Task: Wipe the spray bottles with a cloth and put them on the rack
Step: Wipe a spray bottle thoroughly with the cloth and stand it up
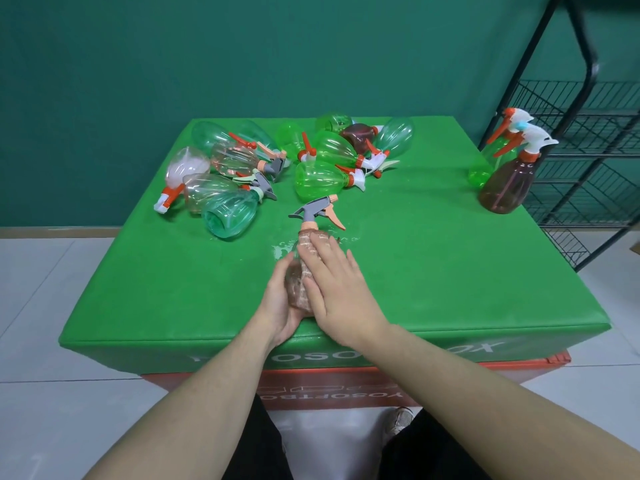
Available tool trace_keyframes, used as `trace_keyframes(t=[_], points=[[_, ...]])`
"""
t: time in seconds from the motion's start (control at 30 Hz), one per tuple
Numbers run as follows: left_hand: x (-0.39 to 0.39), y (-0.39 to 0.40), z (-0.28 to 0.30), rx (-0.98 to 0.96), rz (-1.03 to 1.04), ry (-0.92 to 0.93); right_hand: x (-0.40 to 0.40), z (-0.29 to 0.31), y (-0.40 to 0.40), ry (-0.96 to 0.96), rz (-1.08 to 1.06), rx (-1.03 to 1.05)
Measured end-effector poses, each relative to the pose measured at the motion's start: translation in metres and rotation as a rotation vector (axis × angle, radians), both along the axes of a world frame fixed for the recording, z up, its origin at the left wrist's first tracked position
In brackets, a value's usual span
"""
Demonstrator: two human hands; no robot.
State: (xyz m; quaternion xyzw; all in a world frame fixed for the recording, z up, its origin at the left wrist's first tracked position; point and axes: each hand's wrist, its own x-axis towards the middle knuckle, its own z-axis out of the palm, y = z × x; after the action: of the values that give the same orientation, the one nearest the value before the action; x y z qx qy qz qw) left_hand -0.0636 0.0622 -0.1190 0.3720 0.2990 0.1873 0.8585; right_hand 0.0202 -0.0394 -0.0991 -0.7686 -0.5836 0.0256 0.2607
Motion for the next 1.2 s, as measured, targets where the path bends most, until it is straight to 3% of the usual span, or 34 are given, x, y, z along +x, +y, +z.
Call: trace_keyframes(t=[0.37, 0.83, 1.0, 1.2], points=[[-0.002, -0.003, 0.001, 0.025, 0.0, 0.014, -0.003, -0.033, -0.028, -0.155, 0.111, 0.172], [0.001, -0.001, 0.002, -0.02, -0.013, -0.023, -0.007, 0.007, 0.009, 0.041, -0.057, 0.127], [-0.003, 0.001, 0.003, -0.001, -0.017, -0.002, 0.001, 0.027, 0.027, 0.301, -0.131, 0.059], [-0.003, 0.001, 0.002, -0.023, 0.018, -0.017, -0.007, 0.022, 0.029, 0.222, -0.122, 0.043]])
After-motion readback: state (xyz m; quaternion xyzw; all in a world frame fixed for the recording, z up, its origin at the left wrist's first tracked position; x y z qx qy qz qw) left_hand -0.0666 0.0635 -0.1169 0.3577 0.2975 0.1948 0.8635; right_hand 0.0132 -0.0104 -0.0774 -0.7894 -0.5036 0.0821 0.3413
